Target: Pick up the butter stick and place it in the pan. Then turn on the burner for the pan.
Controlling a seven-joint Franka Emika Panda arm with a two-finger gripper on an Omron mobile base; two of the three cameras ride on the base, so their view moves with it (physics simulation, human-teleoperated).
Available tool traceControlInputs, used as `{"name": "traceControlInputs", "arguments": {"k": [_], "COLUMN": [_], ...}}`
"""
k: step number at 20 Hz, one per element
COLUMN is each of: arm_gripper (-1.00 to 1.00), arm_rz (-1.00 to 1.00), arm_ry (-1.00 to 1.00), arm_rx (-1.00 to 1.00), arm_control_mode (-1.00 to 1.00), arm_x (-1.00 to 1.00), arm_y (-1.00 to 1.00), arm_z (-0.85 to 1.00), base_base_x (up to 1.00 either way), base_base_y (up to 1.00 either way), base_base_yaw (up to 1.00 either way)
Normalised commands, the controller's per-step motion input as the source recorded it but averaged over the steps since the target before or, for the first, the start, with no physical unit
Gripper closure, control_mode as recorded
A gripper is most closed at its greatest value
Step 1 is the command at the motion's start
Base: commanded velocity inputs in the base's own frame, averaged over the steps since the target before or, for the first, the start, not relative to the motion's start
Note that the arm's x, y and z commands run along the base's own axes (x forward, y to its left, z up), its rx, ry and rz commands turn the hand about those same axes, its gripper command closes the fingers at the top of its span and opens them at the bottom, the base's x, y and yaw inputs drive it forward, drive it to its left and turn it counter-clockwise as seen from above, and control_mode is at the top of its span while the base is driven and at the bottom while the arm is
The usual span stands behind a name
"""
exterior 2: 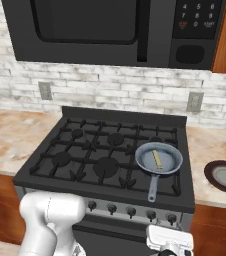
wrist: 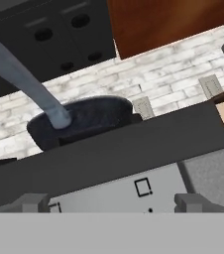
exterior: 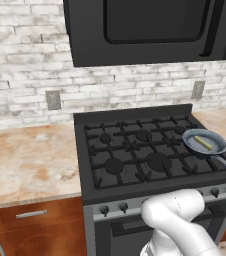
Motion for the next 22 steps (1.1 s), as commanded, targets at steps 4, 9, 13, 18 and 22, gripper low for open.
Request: {"name": "traceControlInputs", "arguments": {"k": [4, 9, 13, 18, 22], "arm_gripper": [-1.0, -1.0, -1.0, -1.0, -1.0], "arm_rz": [-0.01, 0.0, 0.0, 0.0, 0.0], "arm_ry": [0.0, 0.0, 0.0, 0.0, 0.0], "arm_rx": [0.0, 0.0, 0.0, 0.0, 0.0], "arm_control_mode": [-1.0, -1.0, -1.0, -1.0, -1.0], "arm_x": [0.14, 0.16, 0.03, 0.0, 0.01], "arm_y": [0.0, 0.0, -0.04, -0.04, -0.04], "arm_z": [0.0, -0.01, -0.06, -0.1, -0.12], "base_base_x": [0.0, 0.0, 0.0, 0.0, 0.0], "base_base_y": [0.0, 0.0, 0.0, 0.0, 0.0], "base_base_yaw": [0.0, 0.0, 0.0, 0.0, 0.0]}}
